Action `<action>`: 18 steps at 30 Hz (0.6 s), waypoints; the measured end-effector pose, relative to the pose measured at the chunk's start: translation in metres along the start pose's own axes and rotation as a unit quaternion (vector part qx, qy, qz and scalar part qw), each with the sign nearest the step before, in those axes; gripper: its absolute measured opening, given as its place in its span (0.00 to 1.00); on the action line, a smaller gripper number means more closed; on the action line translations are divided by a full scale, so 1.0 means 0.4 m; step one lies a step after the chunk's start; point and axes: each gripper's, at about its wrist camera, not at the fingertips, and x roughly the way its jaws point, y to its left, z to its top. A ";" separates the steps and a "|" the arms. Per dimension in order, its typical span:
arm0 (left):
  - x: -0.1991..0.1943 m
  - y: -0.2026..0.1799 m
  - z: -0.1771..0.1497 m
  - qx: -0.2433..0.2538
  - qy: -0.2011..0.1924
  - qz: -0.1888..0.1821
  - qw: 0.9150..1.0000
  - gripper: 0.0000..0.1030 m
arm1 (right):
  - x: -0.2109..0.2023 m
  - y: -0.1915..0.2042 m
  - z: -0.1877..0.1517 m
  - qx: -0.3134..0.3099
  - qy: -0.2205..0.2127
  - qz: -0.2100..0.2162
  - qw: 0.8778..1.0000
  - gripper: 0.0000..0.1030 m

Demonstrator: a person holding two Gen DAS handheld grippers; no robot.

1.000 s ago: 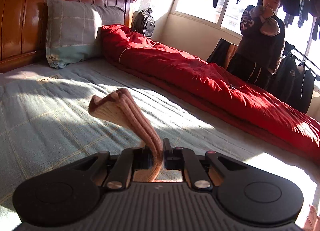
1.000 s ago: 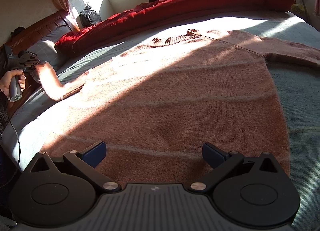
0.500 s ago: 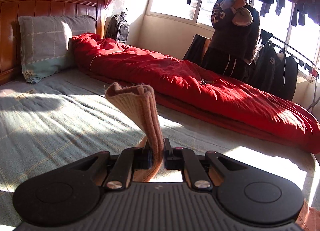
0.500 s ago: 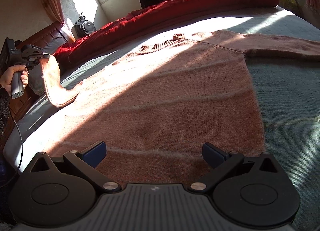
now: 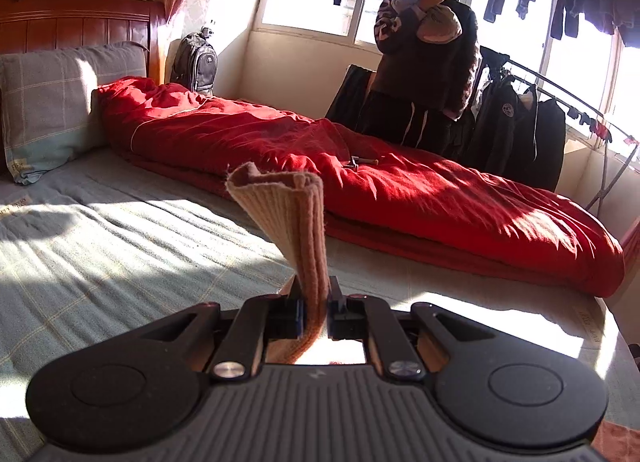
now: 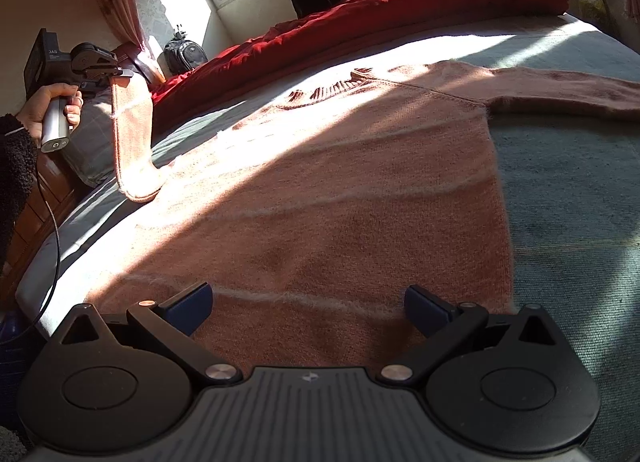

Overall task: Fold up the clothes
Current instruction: 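Lift the gripped sleeve cuff up off the bed with the left tool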

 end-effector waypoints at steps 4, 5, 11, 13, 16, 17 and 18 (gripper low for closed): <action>0.010 -0.064 -0.001 0.011 0.004 -0.013 1.000 0.07 | -0.024 -0.013 0.000 -0.006 -0.008 0.007 1.000 1.00; 0.012 -0.077 -0.001 0.013 0.005 -0.016 1.000 0.07 | -0.031 -0.017 0.000 -0.006 -0.011 0.008 1.000 1.00; 0.033 -0.165 -0.005 0.018 0.015 -0.034 0.999 0.07 | -0.048 -0.037 -0.001 -0.005 -0.018 0.014 1.000 1.00; 0.037 -0.189 -0.009 0.018 0.017 -0.041 0.999 0.07 | -0.048 -0.042 -0.003 -0.002 -0.017 0.015 1.000 1.00; 0.046 -0.235 -0.023 0.022 0.020 -0.051 0.998 0.07 | -0.051 -0.052 -0.005 0.001 -0.017 0.016 1.000 1.00; 0.049 -0.249 -0.028 0.024 0.022 -0.054 0.998 0.07 | -0.054 -0.057 -0.007 0.004 -0.018 0.015 1.000 1.00; 0.052 -0.264 -0.035 0.025 0.024 -0.057 0.998 0.07 | -0.057 -0.061 -0.008 0.006 -0.019 0.015 1.000 1.00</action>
